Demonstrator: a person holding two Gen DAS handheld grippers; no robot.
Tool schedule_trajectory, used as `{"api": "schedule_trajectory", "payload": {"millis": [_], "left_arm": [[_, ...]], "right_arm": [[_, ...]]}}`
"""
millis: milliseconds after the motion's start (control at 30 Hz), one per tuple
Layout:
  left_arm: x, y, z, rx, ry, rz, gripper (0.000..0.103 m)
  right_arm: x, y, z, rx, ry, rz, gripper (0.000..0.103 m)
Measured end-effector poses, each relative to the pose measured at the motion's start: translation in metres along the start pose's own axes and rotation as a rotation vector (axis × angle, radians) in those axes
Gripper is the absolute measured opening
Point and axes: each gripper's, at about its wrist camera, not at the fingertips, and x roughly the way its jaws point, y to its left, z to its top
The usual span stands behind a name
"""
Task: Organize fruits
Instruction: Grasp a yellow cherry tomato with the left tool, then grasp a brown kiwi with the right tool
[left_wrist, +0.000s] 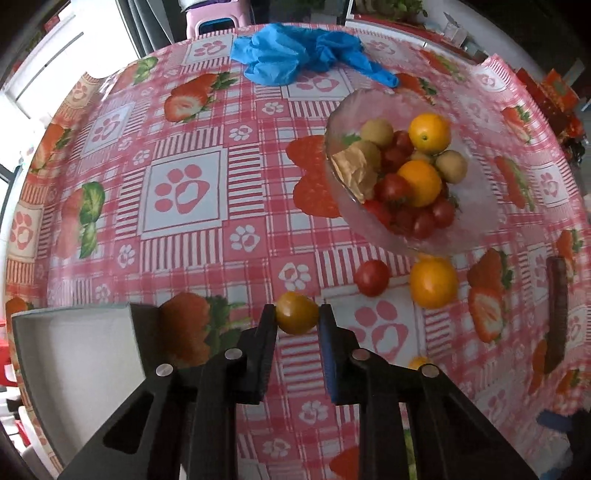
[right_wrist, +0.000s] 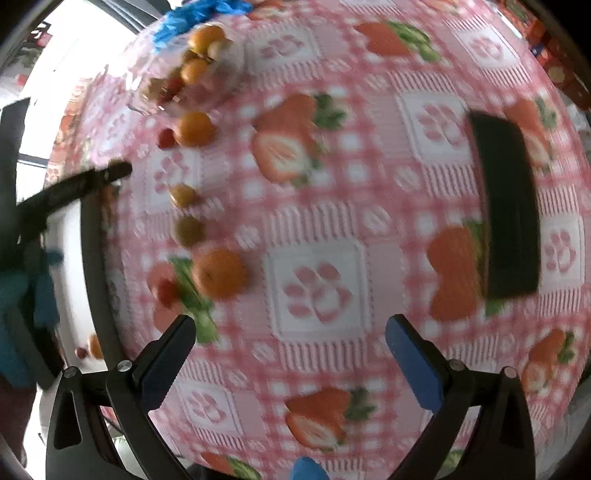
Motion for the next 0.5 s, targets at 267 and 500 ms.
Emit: {"api": "schedule_trajectory", "payload": {"millis": [267, 500], "left_arm": [[-0.042, 0.011, -0.037, -0.029, -0.033, -0.051, 0.024], [-0.066, 0.025, -0.082, -0.045, -0.023, -0.040, 0.024]], "right_arm": [[0.019, 0.072, 0.034, -0.133, -0.029, -0.006, 0.101], [0.064, 0.119, 0.040, -0.240, 0.028, -0.066, 0.069]]}}
